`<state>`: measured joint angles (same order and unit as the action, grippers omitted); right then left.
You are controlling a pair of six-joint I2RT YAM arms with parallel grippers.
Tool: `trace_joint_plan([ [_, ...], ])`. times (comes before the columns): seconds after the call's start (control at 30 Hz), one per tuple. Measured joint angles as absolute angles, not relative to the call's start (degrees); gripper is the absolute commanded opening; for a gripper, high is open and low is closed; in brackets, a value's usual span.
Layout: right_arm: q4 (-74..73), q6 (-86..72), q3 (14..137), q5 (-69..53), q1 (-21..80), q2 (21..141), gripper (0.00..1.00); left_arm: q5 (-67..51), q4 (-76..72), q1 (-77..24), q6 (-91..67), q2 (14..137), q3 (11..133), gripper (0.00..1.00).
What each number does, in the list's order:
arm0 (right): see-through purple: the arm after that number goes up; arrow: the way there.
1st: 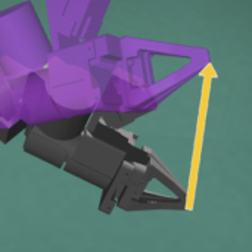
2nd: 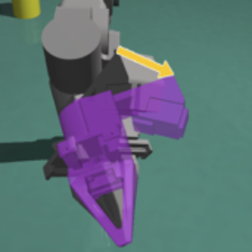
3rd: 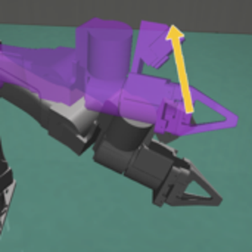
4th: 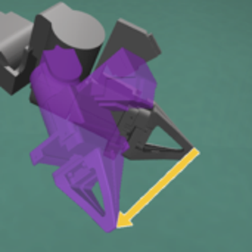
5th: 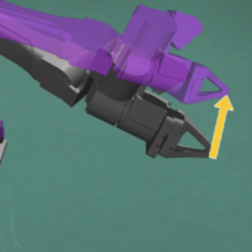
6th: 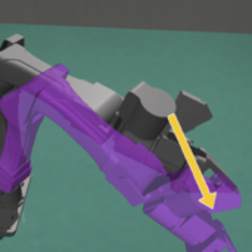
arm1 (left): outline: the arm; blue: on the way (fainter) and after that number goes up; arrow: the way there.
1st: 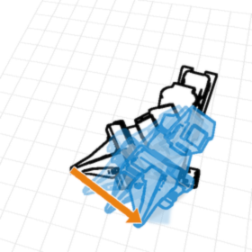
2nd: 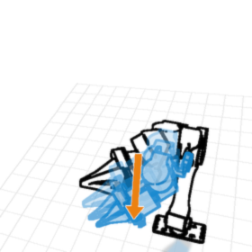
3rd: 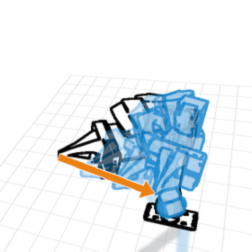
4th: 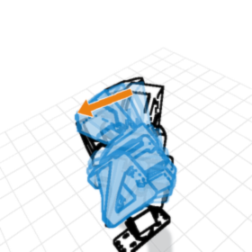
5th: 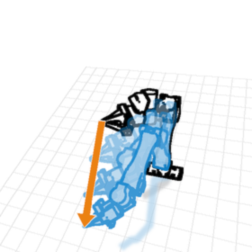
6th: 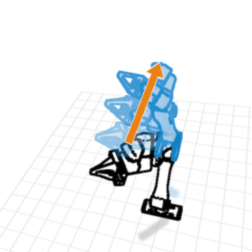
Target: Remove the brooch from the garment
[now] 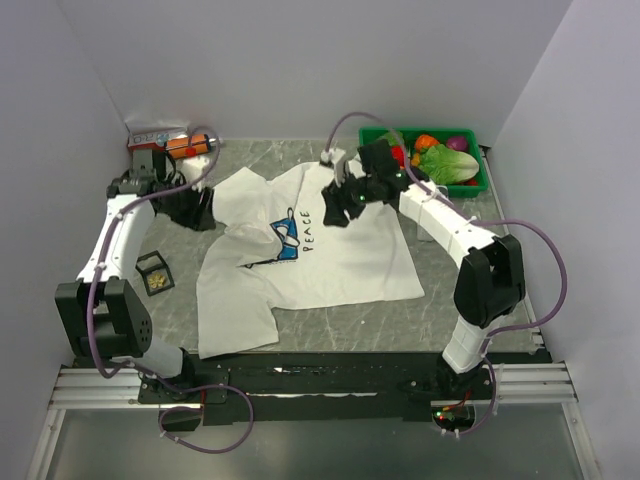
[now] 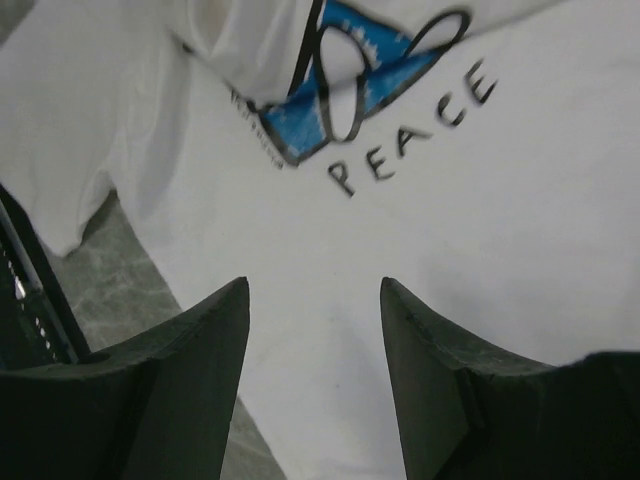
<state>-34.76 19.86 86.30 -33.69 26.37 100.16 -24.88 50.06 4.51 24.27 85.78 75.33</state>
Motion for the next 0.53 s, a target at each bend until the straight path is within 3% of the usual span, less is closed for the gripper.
trace_joint_plan([
  [0.07,-34.68,18.24,90.8,-32.27,26.09,100.4,0.87,-30.72,50.02,3.88,21.91,86.72,80.09,0.99],
  [0.1,-34.72,17.47,93.62,-31.16,25.93,100.57,1.0,-32.99,49.84,3.64,20.91,87.55,82.63,0.99],
  [0.23,-32.64,12.51,104.44,-22.61,24.6,100.88,1.0,-37.28,45.67,3.29,15.33,91.37,91.0,0.99],
  [0.37,-30.06,6.85,113.69,-8.56,23.64,101.36,1.0,-34.2,39.03,3.33,9.76,93.82,98.08,0.99],
  [0.53,-27.11,4.95,117.58,4.64,23.31,101.16,1.0,-30.76,32.64,5.28,2.26,99.66,111.28,0.99],
])
